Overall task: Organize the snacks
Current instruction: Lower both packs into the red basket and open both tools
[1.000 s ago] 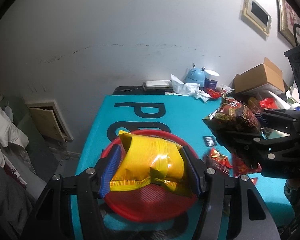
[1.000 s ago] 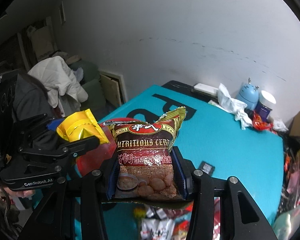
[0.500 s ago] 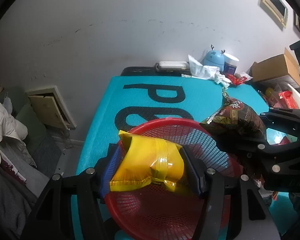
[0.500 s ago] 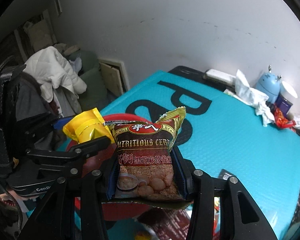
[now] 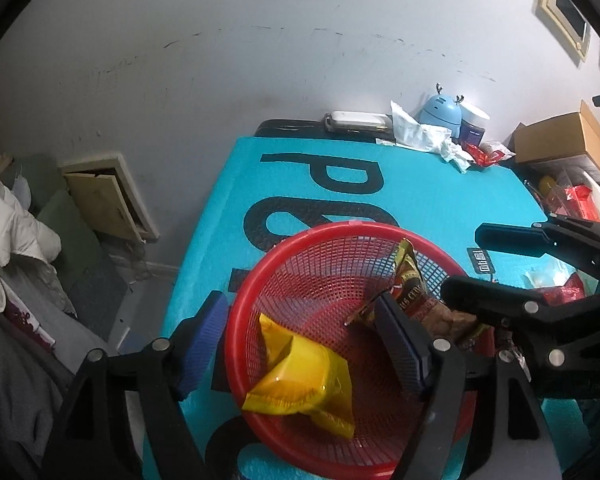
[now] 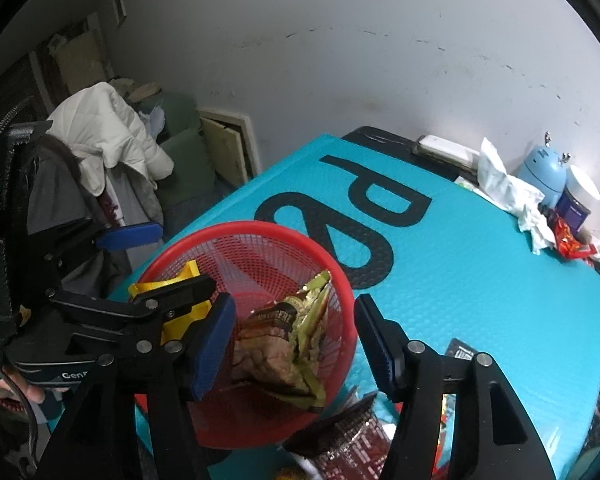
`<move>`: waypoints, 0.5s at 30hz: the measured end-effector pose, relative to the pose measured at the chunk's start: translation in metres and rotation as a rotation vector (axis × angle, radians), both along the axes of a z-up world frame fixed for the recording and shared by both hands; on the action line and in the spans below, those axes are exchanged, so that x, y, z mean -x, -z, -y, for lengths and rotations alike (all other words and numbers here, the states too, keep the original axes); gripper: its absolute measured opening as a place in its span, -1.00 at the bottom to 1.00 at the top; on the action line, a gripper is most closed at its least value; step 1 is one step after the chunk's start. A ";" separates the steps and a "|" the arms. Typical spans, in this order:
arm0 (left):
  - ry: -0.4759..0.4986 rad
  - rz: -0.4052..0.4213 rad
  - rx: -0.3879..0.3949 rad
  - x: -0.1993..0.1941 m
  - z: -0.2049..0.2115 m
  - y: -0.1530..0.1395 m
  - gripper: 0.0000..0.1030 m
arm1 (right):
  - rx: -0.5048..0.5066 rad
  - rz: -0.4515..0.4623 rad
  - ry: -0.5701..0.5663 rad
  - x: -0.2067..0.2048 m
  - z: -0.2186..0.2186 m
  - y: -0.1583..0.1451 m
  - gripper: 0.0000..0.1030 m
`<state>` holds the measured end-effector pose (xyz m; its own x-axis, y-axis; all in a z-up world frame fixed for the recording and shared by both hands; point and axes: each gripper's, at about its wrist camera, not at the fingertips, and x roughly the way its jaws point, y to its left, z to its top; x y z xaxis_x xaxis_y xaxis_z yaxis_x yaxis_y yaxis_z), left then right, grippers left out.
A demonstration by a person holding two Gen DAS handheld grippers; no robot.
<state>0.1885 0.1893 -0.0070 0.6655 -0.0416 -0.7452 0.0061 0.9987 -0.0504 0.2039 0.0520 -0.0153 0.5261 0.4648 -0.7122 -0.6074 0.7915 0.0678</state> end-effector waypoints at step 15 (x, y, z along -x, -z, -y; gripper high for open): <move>-0.009 0.106 -0.017 0.037 0.019 -0.056 0.46 | -0.051 0.098 0.042 0.035 0.026 -0.046 0.20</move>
